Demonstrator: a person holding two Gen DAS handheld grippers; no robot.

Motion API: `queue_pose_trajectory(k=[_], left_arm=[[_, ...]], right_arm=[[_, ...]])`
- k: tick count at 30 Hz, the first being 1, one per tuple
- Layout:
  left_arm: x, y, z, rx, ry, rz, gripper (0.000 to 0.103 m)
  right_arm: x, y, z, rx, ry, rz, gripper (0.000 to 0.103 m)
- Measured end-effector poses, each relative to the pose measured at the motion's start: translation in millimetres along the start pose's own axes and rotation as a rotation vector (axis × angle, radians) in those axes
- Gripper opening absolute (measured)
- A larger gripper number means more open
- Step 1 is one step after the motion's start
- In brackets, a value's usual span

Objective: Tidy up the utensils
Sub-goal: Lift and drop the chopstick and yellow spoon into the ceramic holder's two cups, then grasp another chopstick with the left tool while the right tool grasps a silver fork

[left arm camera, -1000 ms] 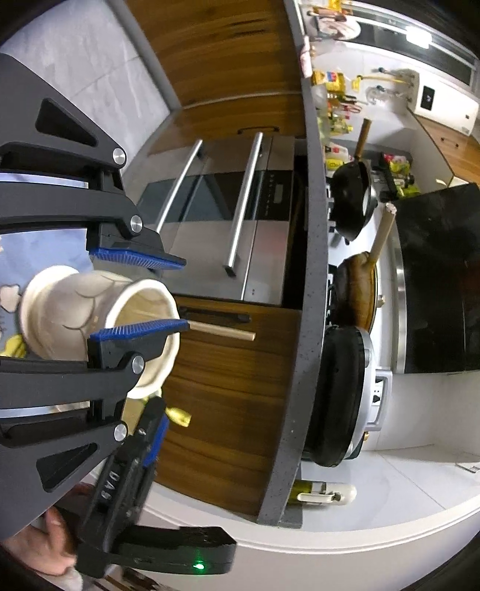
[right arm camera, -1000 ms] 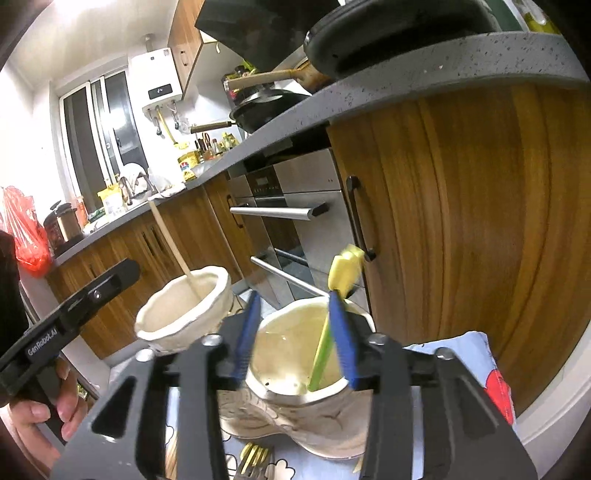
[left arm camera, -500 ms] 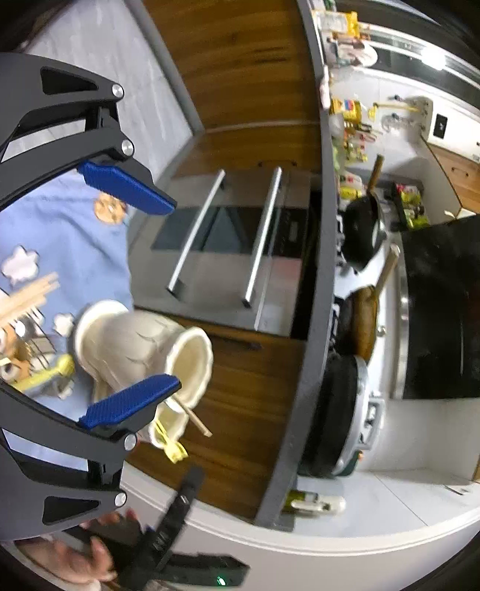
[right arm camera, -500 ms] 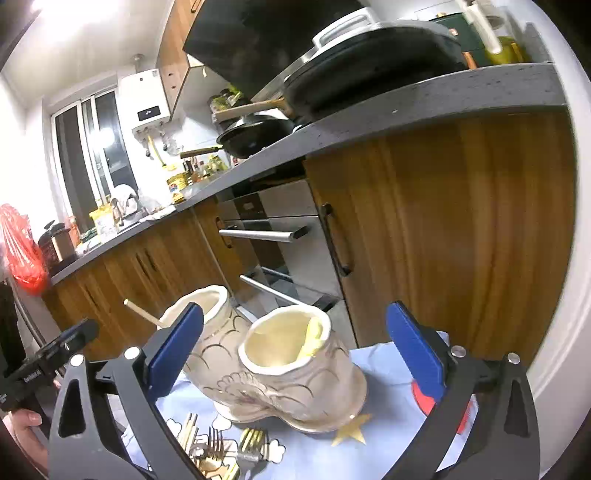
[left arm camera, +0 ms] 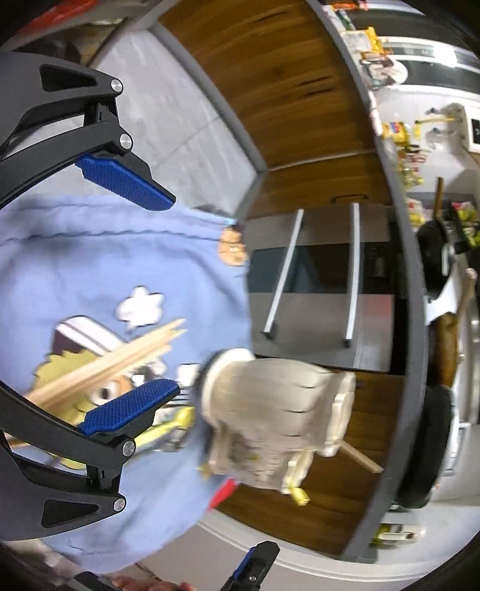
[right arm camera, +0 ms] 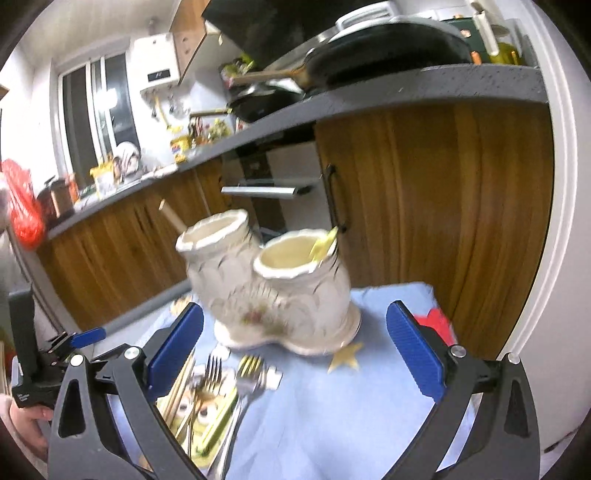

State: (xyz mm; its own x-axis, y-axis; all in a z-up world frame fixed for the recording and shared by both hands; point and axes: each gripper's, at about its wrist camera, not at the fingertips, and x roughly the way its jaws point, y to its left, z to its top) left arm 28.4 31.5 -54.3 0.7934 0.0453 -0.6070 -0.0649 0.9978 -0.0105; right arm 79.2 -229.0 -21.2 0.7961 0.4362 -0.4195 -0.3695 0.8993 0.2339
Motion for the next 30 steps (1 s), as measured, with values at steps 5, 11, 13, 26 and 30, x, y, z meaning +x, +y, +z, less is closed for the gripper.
queue_pose_trajectory(k=[5, 11, 13, 26, 30], left_arm=[[4.4, -3.9, -15.5, 0.021, 0.055, 0.006, 0.092], [11.7, -12.6, -22.6, 0.045, 0.135, 0.032, 0.088], [14.2, -15.7, -24.4, 0.038, 0.157, 0.024, 0.078], [30.8, -36.4, -27.0, 0.019, 0.235, -0.027, 0.025], [33.6, -36.7, -24.5, 0.006, 0.235, -0.026, 0.025]], right_arm=[[7.3, 12.5, -19.9, -0.046, 0.072, -0.003, 0.098], [14.0, 13.7, -34.3, -0.039, 0.136, 0.001, 0.098], [16.0, 13.8, -36.3, -0.037, 0.147, -0.001, 0.098], [20.9, 19.9, -46.4, -0.082, 0.183, -0.006, 0.098], [23.2, 20.7, -48.3, -0.092, 0.195, -0.012, 0.098]])
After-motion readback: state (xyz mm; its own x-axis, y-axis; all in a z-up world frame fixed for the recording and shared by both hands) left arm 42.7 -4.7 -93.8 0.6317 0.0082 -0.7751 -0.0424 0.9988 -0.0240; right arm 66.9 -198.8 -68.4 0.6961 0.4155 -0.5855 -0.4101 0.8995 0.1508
